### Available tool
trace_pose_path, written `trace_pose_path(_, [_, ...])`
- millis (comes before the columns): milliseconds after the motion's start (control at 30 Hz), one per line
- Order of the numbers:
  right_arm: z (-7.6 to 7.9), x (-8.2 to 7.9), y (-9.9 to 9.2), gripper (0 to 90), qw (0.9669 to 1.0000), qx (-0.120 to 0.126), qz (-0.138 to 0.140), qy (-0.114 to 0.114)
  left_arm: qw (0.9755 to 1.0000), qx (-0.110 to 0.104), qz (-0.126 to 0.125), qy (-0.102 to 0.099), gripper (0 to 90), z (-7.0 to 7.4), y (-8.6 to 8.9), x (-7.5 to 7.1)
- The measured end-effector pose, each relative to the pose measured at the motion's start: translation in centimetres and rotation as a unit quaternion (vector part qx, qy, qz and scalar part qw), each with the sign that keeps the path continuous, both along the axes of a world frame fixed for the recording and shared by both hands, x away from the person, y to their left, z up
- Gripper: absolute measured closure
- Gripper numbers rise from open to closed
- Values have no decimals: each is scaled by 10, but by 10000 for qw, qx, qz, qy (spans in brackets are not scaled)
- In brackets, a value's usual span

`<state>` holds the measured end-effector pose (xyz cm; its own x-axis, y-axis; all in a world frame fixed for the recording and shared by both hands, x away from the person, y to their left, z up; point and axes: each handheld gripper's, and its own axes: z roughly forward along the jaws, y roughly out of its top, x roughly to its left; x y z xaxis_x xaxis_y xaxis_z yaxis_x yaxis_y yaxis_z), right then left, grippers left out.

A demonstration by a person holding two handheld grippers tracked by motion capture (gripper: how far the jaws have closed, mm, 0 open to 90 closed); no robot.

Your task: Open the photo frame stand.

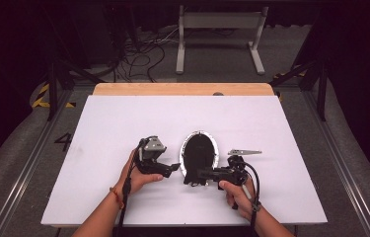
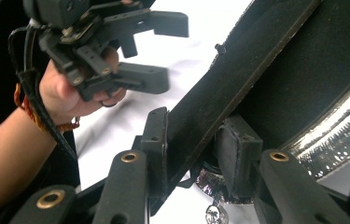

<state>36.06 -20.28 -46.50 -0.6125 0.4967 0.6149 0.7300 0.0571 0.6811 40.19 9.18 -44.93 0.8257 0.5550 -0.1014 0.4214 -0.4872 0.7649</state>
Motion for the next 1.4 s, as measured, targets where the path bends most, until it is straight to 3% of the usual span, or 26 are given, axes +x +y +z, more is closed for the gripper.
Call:
trace_pose_path(200, [3,-3,3,667,9994,-154,91,-310,9998,-66,54,188,186,-3,-10,8])
trace_pose_path(233, [5,-5,4,667,9986,-253,131,-449,9997,-129,8,222,191,-3,-11,10])
trace_pose_path(500, [10,-13,10,668,9943,-529,229,-900,9984,-324,-307,356,188,-6,-16,15])
trace_pose_path(667, [9,-13,8,672,9932,-447,341,-1022,9958,-537,-599,431,261,-7,-13,17])
trace_pose_path(767, [7,-12,6,680,9928,-344,419,-1065,9947,-533,-811,329,386,-5,-12,15])
trace_pose_path(1000, [9,-14,4,720,9905,-372,658,-1151,9942,-636,-852,162,451,1,-10,11])
trace_pose_path(1167, [10,-13,3,723,9905,-402,684,-1120,9939,-713,-823,164,481,1,-8,11])
trace_pose_path(1300, [11,-13,3,732,9890,-558,682,-1187,9943,-771,-736,-47,549,8,-4,7])
trace_pose_path(1400, [11,-10,1,750,9873,-731,612,-1269,9950,-616,-682,-387,606,16,-4,-1])
